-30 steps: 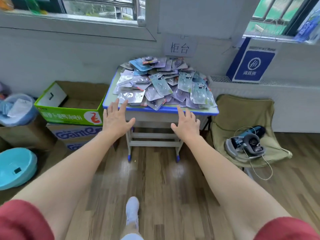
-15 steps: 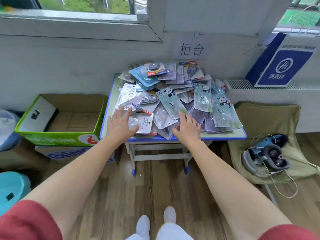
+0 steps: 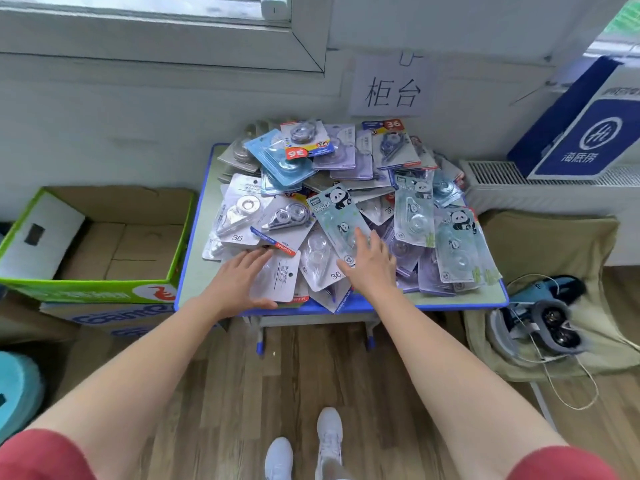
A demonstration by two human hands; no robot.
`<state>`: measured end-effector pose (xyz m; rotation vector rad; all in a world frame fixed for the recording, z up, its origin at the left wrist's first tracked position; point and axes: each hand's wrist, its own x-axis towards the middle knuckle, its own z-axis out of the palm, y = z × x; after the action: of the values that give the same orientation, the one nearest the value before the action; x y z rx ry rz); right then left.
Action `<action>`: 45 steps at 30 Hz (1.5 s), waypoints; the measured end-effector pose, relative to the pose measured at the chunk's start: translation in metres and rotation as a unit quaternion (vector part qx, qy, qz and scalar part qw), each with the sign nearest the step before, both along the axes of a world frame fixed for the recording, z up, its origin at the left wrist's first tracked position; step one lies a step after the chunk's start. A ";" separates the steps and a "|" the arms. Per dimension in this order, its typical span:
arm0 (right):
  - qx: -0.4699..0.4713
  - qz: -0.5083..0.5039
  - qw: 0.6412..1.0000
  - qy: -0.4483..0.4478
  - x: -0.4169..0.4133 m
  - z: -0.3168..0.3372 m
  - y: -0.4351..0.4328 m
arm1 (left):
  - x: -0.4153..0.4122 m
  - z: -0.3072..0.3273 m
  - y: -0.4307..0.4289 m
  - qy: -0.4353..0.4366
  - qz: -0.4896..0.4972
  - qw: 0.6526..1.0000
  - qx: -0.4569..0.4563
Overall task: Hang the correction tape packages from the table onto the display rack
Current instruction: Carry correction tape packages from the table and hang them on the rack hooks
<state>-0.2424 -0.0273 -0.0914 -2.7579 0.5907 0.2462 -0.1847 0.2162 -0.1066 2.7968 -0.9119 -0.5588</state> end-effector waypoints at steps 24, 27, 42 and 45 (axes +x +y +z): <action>0.010 -0.016 0.999 -0.033 0.012 0.006 -0.001 | -0.005 -0.001 0.005 -0.085 -0.048 0.995 -0.003; 0.006 -0.023 0.999 -0.047 -0.004 0.009 0.004 | -0.014 0.006 0.009 -0.088 -0.047 0.995 0.013; -0.006 -0.079 0.995 -0.065 -0.158 0.000 0.012 | -0.127 0.023 -0.004 -0.118 -0.010 0.993 0.001; 0.004 -0.100 0.992 -0.078 -0.211 -0.010 0.009 | -0.173 0.016 -0.018 -0.103 -0.009 0.995 -0.008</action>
<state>-0.4535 -0.0184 -0.1011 -2.6535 0.8140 -0.0125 -0.3576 0.1985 -0.0905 2.8751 -0.9749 -0.2657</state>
